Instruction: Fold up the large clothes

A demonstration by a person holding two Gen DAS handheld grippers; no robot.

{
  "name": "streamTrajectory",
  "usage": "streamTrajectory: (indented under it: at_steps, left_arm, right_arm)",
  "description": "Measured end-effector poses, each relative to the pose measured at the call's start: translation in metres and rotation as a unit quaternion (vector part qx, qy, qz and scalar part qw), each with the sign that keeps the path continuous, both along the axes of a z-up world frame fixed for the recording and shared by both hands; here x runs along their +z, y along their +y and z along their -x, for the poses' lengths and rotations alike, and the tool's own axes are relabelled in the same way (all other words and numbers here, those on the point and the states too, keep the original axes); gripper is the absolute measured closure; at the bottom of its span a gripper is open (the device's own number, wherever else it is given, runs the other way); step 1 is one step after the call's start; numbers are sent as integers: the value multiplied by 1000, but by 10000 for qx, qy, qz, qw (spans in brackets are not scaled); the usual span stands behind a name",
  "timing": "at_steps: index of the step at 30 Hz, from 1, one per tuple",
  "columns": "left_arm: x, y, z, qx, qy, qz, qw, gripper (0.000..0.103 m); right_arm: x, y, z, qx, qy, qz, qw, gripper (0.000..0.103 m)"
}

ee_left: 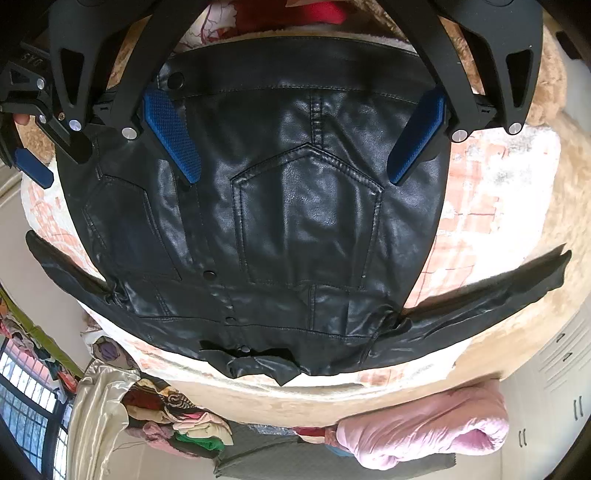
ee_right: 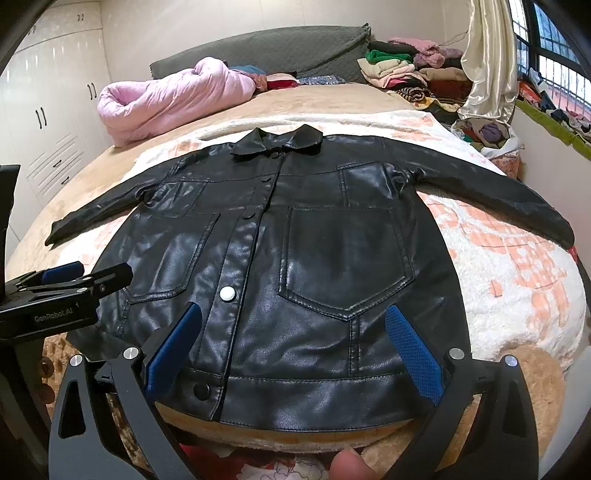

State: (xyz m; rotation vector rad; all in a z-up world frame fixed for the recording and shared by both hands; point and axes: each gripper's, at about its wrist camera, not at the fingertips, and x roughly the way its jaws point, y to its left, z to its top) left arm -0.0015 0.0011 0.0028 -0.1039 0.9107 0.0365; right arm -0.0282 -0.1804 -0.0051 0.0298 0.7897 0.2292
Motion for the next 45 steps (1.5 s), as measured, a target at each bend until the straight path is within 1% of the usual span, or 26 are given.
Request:
streamTrajectory:
  at_steps: [24,45]
  left_arm:
    - [0,-1,1,-29,-37,-10,10000,8]
    - [-3,-5,-4,-47,20,-7,10000,8]
  right_arm:
    - [1,2,1,32,10,23,10000,4]
    - [0,4,-3,54,24,86,9999,4]
